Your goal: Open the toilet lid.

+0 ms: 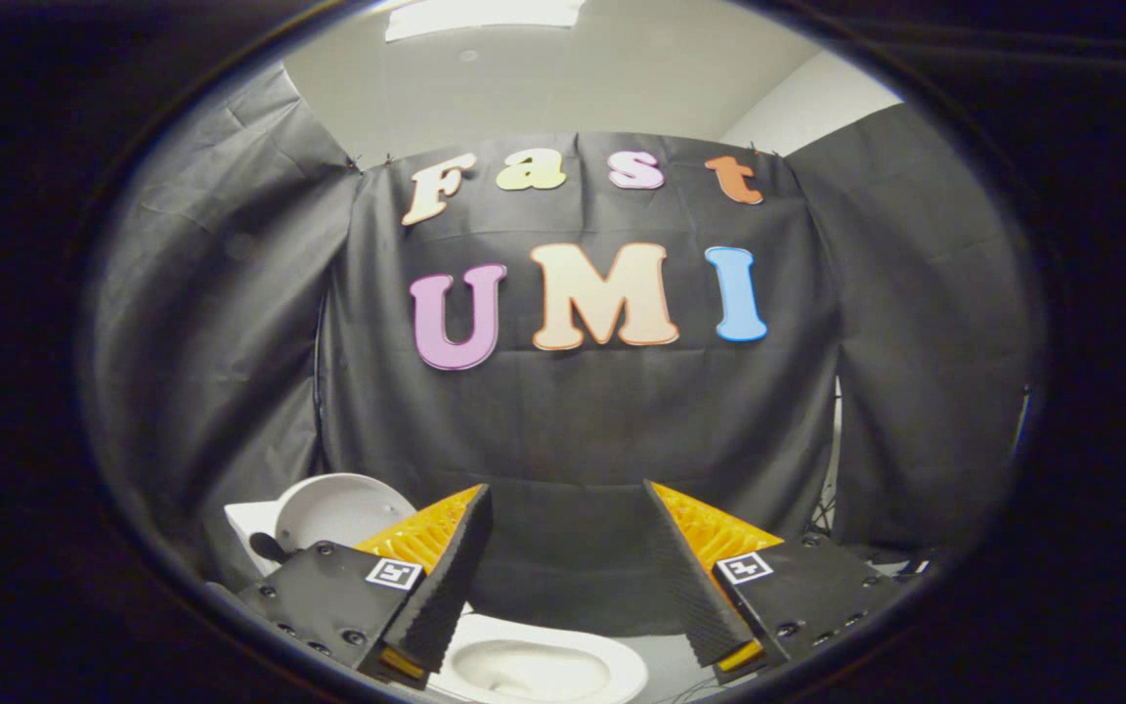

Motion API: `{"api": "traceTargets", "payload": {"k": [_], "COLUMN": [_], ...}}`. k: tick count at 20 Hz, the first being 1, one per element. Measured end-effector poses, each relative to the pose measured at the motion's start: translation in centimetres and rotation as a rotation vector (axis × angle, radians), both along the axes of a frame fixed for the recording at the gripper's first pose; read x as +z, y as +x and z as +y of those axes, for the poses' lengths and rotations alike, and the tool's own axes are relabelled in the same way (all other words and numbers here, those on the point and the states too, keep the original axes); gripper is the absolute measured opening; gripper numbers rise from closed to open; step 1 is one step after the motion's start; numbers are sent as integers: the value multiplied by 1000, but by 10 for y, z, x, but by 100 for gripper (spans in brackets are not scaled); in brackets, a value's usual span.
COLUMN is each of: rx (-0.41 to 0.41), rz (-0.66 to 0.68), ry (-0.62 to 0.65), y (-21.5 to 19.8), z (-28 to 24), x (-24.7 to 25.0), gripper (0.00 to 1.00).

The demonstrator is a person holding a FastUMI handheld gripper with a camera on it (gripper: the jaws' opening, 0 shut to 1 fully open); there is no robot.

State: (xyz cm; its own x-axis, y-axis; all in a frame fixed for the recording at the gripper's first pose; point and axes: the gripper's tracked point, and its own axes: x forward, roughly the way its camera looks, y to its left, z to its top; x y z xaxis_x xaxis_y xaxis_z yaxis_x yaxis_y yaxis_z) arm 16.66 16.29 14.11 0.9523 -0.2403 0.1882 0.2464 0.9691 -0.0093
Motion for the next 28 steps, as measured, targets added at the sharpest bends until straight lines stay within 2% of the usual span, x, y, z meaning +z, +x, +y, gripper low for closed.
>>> {"api": "traceTargets", "payload": {"k": [5, 10, 13, 16, 19, 24, 25, 28], "rx": [-38, 19, 24, 122, 180, 209, 192, 168], "rz": [-4, 4, 16, 65, 103, 89, 98, 185], "ry": [-41, -76, -42, 32, 87, 134, 140, 153], "y": [-42, -78, -87, -87, -81, -67, -63, -72], "z": [-89, -147, -176, -175, -182, -185, -190, -187], "x": [-9, -25, -47, -83, -111, -123, -128, -149], "gripper": [93, 93, 94, 94, 94, 94, 94, 94]}}
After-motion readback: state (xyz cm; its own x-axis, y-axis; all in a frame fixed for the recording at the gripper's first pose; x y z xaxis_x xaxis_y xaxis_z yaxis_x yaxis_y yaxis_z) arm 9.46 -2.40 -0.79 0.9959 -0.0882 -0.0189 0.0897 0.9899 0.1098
